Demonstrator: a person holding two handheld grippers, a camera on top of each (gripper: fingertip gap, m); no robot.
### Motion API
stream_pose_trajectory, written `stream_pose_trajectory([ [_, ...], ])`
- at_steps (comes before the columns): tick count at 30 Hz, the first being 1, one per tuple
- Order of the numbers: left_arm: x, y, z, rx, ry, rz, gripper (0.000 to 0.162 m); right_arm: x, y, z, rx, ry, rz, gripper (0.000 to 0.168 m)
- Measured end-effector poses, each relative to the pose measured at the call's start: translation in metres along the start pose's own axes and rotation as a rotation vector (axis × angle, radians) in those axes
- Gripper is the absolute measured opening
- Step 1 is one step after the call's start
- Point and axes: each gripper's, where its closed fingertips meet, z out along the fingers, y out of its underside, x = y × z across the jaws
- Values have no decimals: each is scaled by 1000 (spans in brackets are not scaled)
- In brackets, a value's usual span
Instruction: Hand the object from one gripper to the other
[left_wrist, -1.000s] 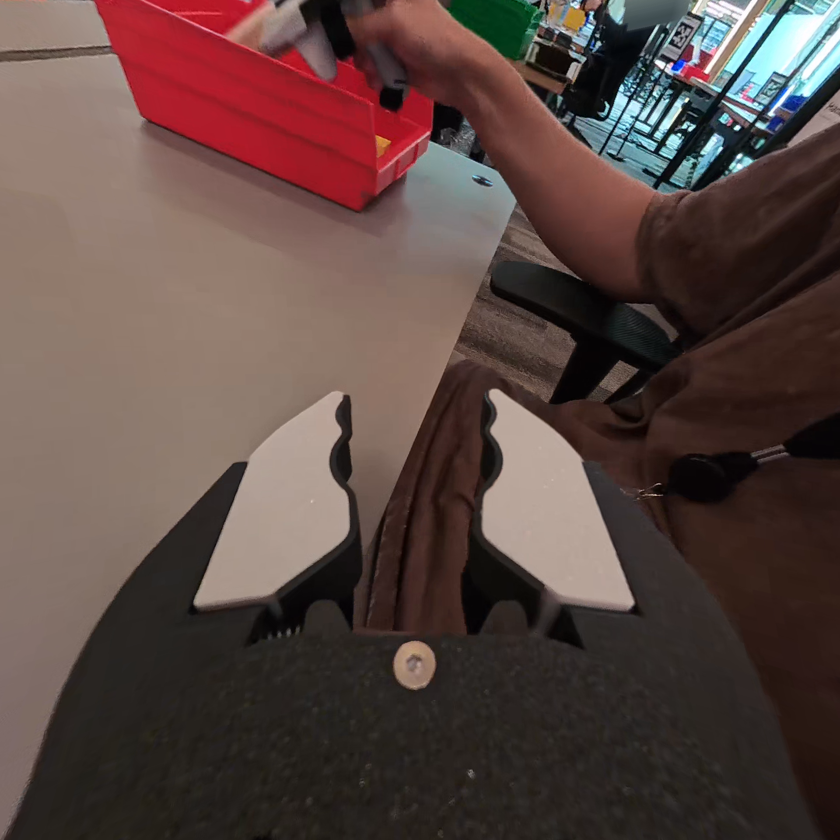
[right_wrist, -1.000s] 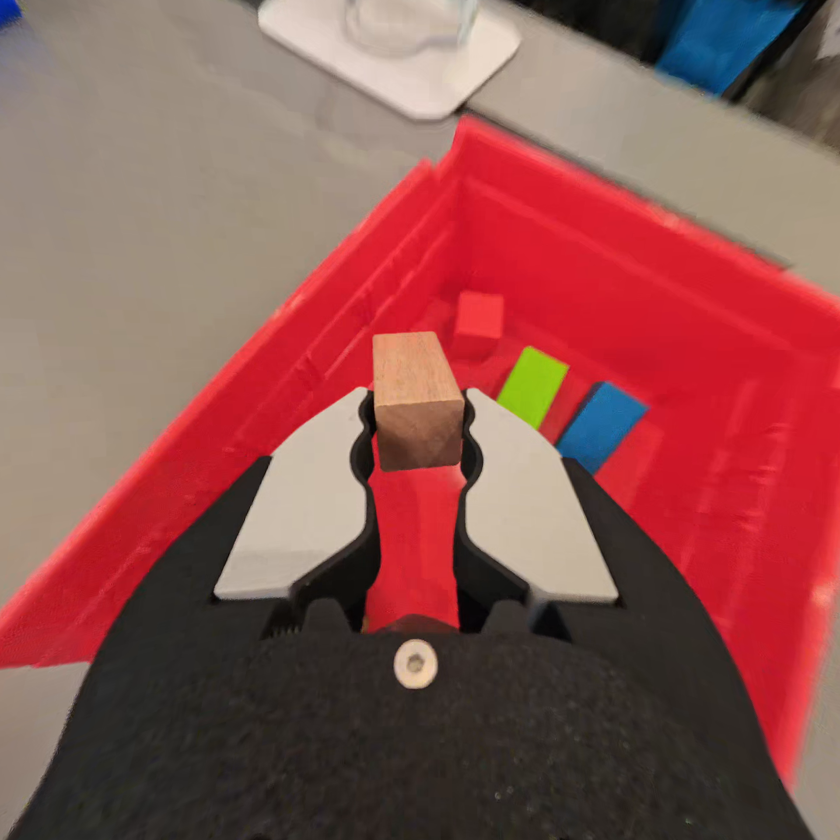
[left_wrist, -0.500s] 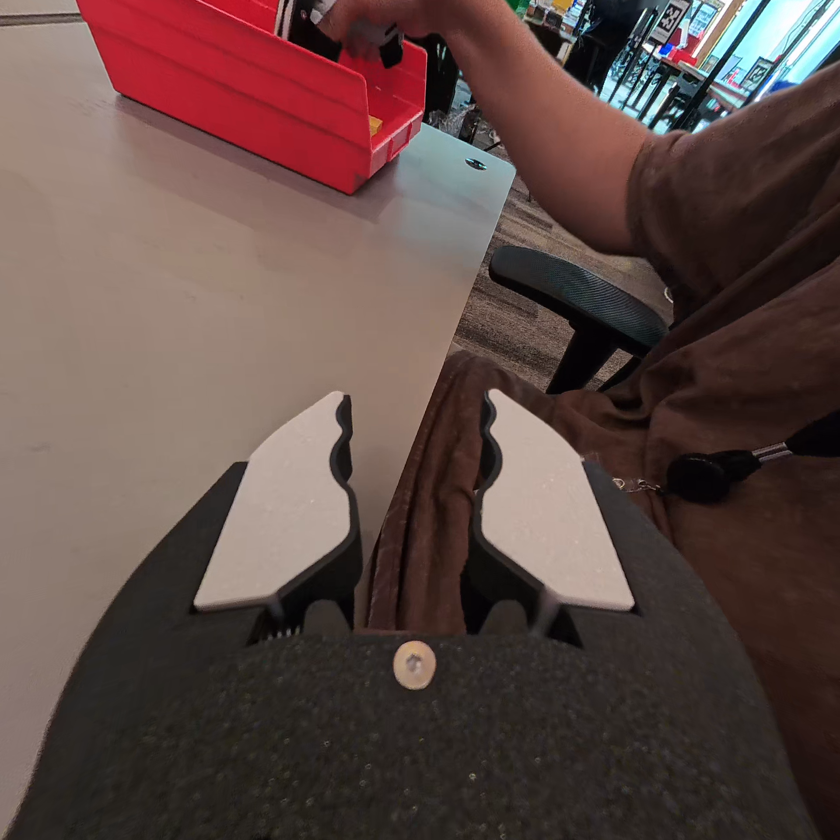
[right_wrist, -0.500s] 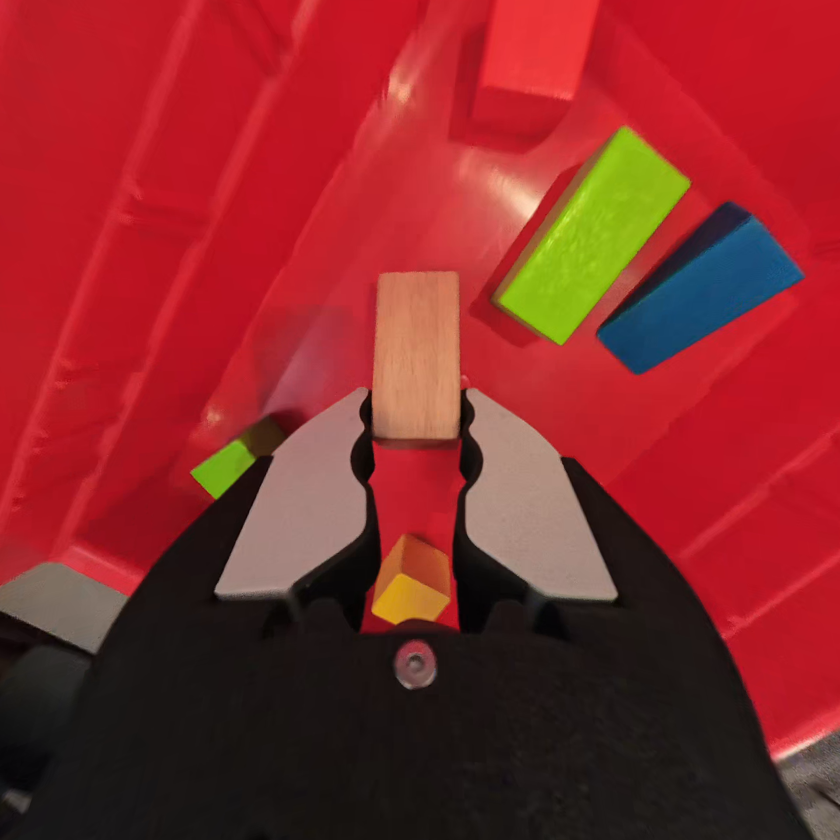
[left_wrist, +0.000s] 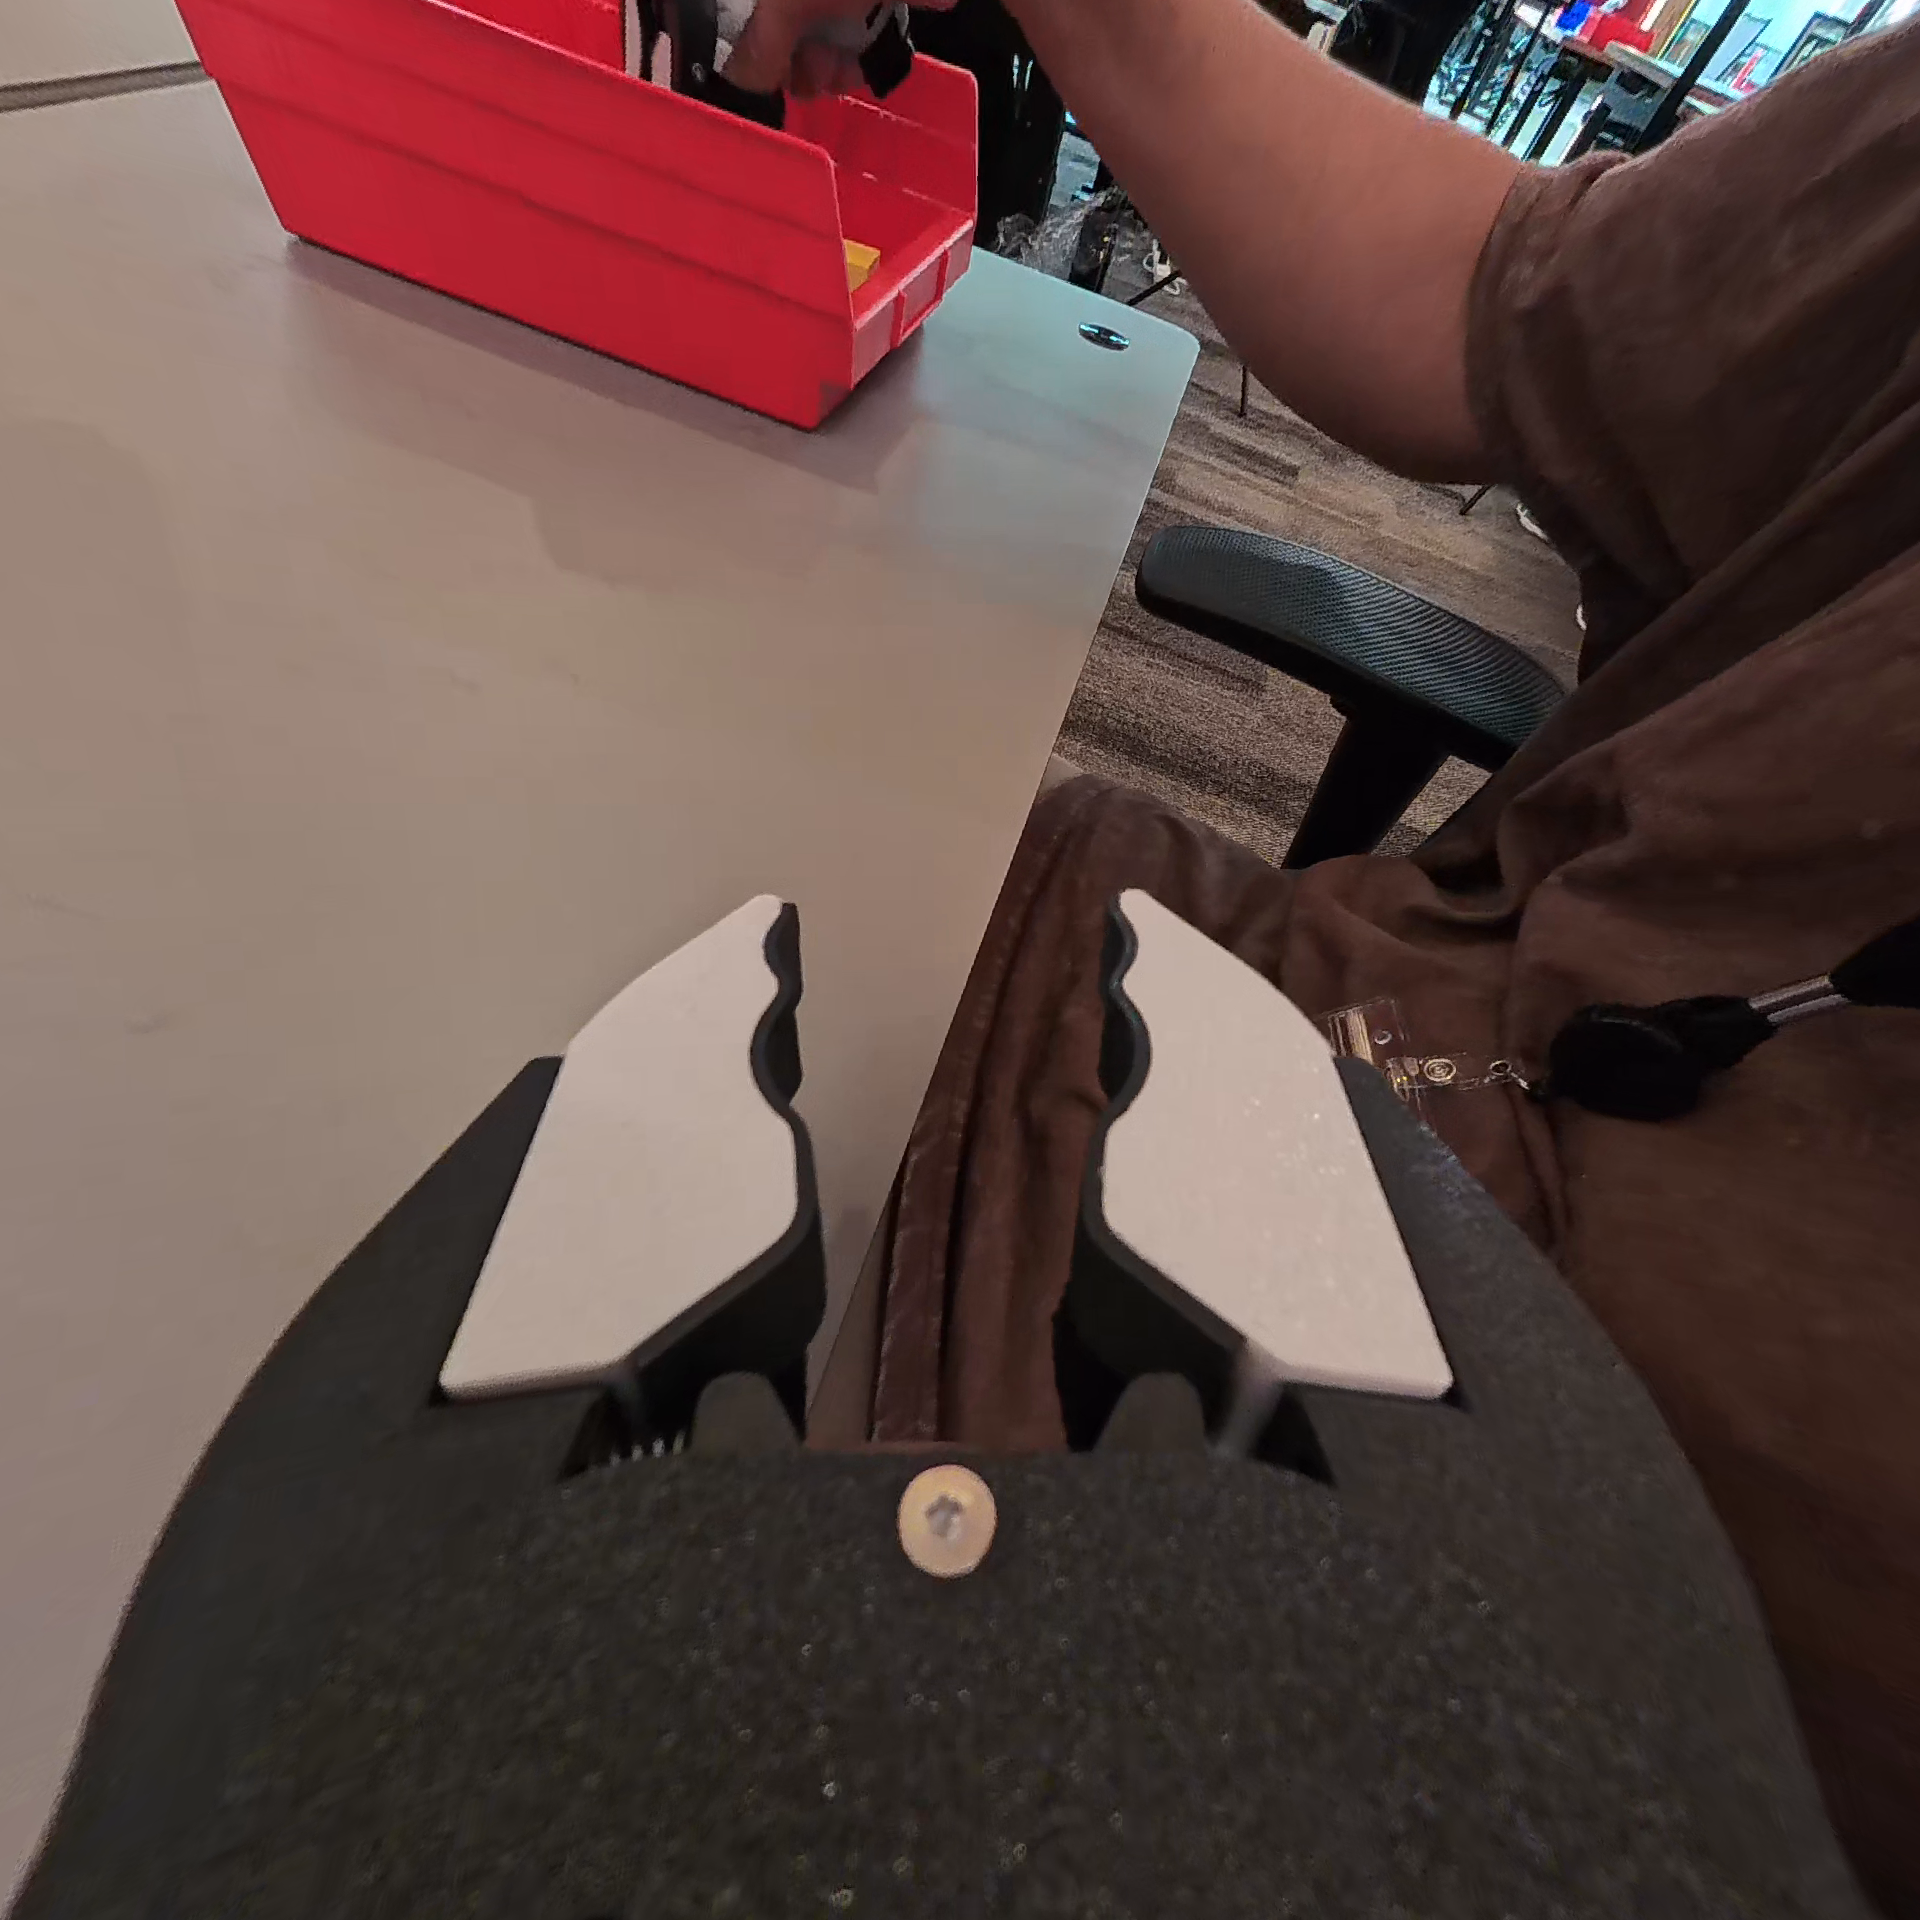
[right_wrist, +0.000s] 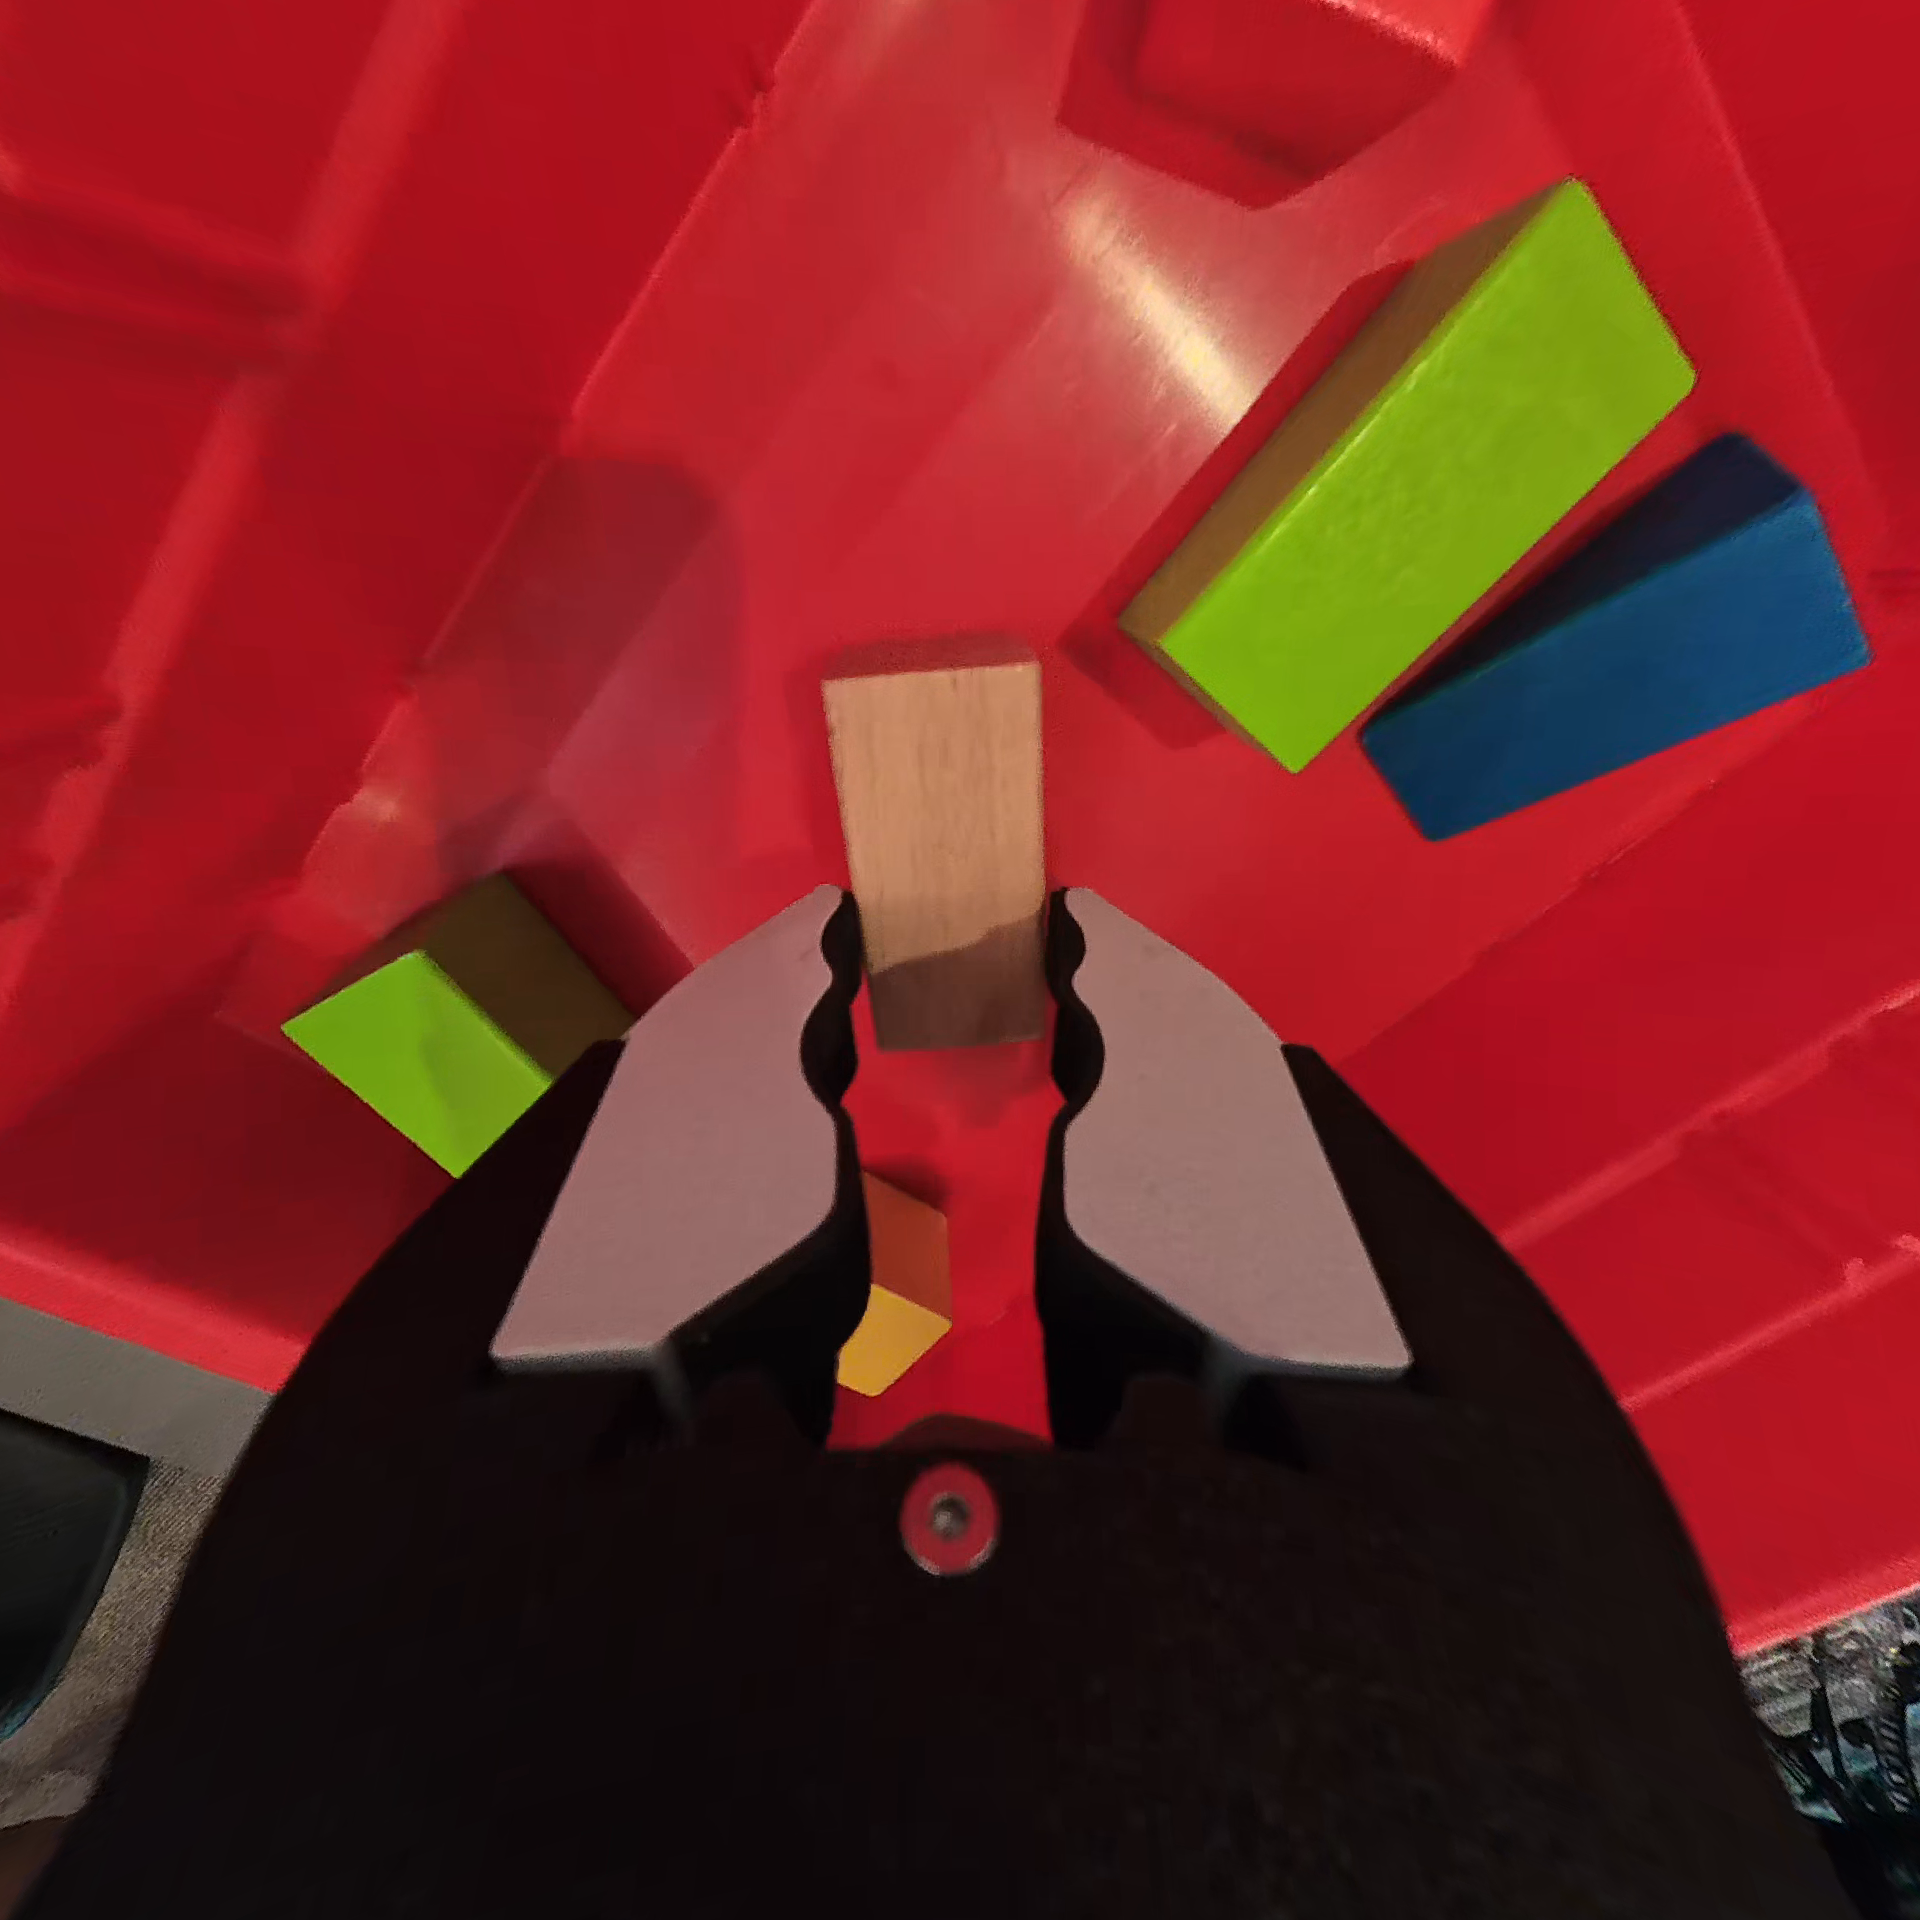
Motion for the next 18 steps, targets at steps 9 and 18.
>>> stream_pose_trajectory([
  [9,0,-2,-2,12,4,-12,55,-1,2,0,19,3,-12,33],
  [18,-11,-2,-4,18,-50,-10,58,1,-8,-24,168,72,44,61],
])
